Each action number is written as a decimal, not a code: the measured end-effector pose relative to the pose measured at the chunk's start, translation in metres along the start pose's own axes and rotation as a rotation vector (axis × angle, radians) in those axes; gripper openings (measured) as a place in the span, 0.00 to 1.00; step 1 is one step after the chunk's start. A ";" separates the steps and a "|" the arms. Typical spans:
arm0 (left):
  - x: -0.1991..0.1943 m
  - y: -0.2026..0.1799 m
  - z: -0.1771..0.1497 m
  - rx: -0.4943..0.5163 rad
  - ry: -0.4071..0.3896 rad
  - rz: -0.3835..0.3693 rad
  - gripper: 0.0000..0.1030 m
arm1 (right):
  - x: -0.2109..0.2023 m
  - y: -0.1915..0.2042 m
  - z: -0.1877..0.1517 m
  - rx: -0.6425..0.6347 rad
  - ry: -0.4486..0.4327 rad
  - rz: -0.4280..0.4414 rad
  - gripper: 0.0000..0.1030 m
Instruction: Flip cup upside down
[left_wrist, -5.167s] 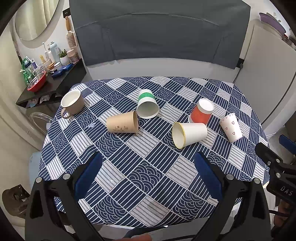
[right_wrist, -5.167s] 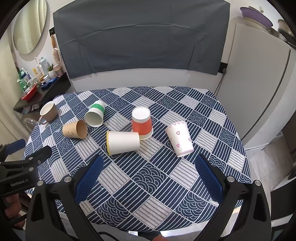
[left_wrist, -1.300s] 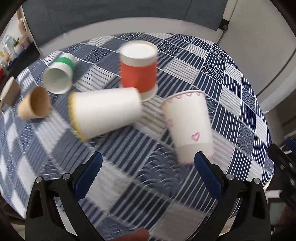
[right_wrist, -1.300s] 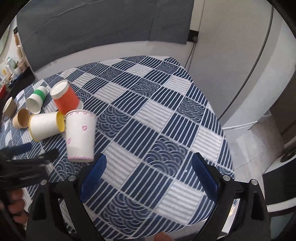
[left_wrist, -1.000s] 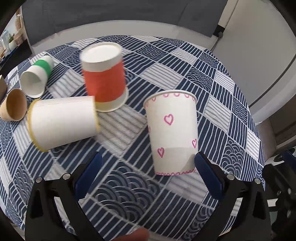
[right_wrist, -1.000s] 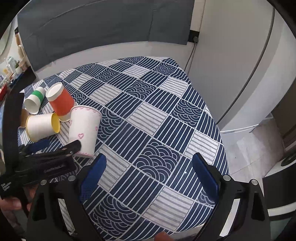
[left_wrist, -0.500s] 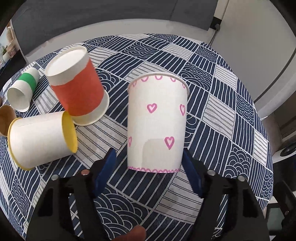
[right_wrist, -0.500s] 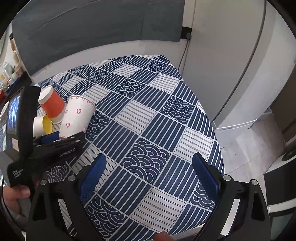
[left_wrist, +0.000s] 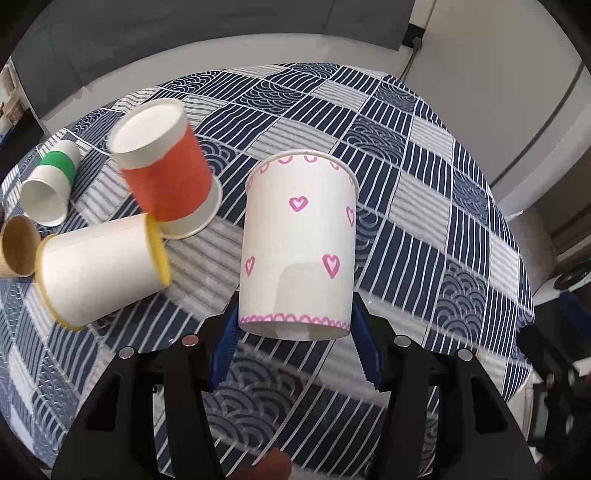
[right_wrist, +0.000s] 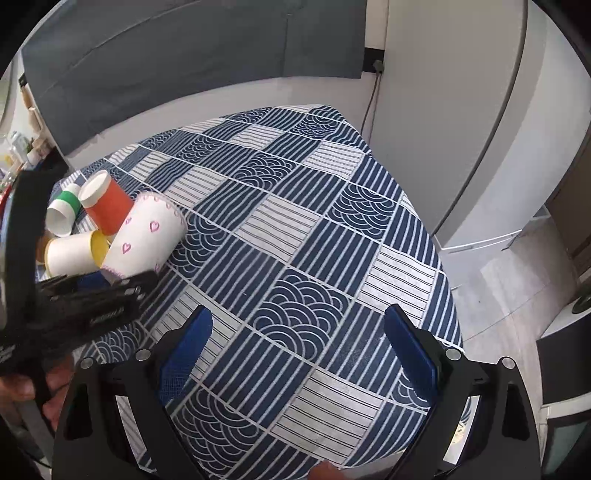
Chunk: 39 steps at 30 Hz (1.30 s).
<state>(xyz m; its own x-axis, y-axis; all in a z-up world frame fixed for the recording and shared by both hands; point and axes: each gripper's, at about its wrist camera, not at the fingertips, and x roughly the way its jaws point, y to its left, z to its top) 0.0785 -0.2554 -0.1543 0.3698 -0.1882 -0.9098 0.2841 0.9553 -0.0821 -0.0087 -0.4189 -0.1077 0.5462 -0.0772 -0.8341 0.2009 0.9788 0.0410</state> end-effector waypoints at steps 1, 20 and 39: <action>-0.004 0.001 -0.002 0.009 0.004 0.006 0.55 | 0.000 0.001 0.001 0.000 -0.001 0.008 0.87; -0.054 0.014 0.010 0.044 -0.016 0.062 0.69 | -0.007 0.014 0.013 -0.012 -0.039 0.060 0.87; -0.144 0.076 -0.021 0.018 -0.116 0.100 0.95 | -0.062 0.075 0.017 -0.015 -0.037 0.069 0.91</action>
<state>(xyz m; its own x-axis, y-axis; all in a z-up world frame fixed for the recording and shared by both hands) 0.0284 -0.1510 -0.0384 0.4965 -0.1187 -0.8599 0.2563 0.9665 0.0146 -0.0139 -0.3438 -0.0435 0.5879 -0.0159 -0.8088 0.1494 0.9847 0.0892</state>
